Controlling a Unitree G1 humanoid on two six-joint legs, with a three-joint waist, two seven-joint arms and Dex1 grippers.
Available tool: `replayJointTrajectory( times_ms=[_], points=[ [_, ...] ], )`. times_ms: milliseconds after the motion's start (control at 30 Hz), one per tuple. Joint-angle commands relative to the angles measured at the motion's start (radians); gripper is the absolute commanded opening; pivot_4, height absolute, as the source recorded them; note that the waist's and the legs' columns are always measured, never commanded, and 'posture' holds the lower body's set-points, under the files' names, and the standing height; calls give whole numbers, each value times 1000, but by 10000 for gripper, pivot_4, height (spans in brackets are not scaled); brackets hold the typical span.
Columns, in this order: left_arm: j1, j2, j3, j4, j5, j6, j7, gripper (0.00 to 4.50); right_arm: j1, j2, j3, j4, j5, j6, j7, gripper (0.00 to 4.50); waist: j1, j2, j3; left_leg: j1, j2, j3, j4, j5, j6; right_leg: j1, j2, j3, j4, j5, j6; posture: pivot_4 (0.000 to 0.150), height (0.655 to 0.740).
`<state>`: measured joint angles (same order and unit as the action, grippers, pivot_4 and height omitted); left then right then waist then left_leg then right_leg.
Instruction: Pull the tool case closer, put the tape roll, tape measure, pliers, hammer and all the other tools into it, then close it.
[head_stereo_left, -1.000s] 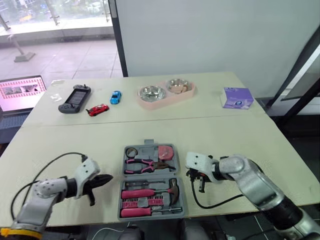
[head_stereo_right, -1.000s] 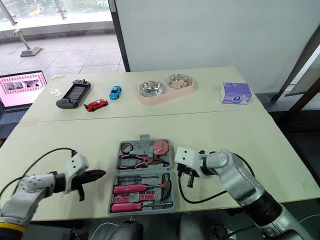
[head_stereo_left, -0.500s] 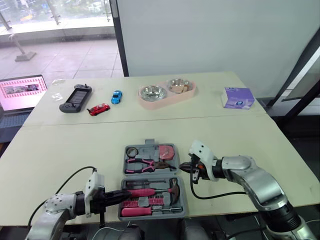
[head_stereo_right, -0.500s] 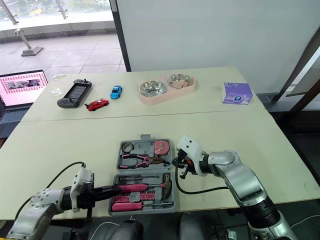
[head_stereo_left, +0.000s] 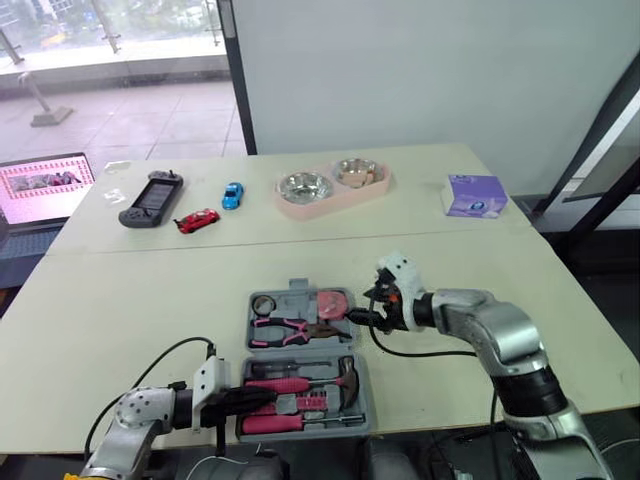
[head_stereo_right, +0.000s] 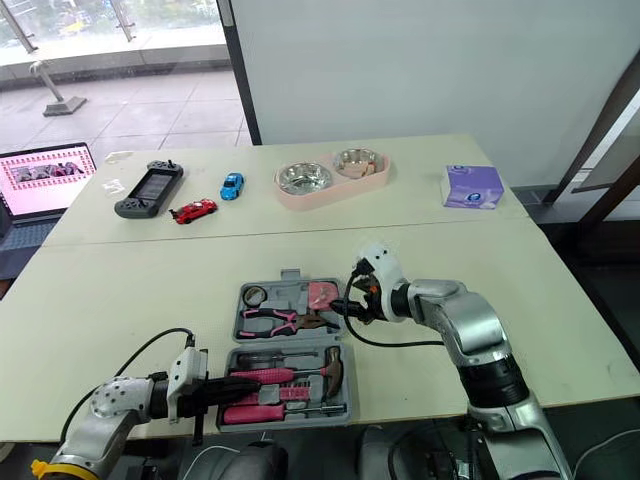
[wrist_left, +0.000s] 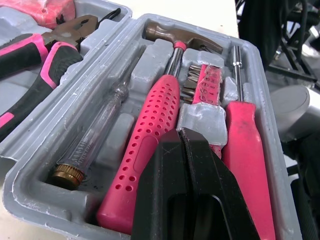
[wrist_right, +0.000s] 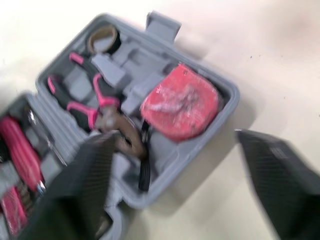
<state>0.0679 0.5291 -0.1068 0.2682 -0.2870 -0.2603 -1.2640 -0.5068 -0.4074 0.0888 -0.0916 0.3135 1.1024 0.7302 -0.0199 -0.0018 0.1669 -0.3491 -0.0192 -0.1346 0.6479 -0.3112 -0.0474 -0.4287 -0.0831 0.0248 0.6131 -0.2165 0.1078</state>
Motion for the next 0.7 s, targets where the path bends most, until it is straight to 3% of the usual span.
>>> replayJointTrajectory(
  times_ms=[33,333,700],
  points=[
    [25,26,-22,42,51,17,12,0,-68,39,-42,122,45,29,-13,44700,-2,1,0,0,0,0,0,0,0,0,0,0,0,0,0,1500,7360],
    [86,98,-18,-265,-5,209,81,0,-175,94,28,480,-12,-178,22,44700,-24,1,0,0,0,0,-1,0,0,0,0,0,1,0,0,1500,7360],
    [78,156,-4,-323,-17,284,75,0,-265,211,-41,713,55,-156,85,44700,-38,1,0,1,1,0,0,0,0,0,1,1,2,0,0,1500,7360]
  ],
)
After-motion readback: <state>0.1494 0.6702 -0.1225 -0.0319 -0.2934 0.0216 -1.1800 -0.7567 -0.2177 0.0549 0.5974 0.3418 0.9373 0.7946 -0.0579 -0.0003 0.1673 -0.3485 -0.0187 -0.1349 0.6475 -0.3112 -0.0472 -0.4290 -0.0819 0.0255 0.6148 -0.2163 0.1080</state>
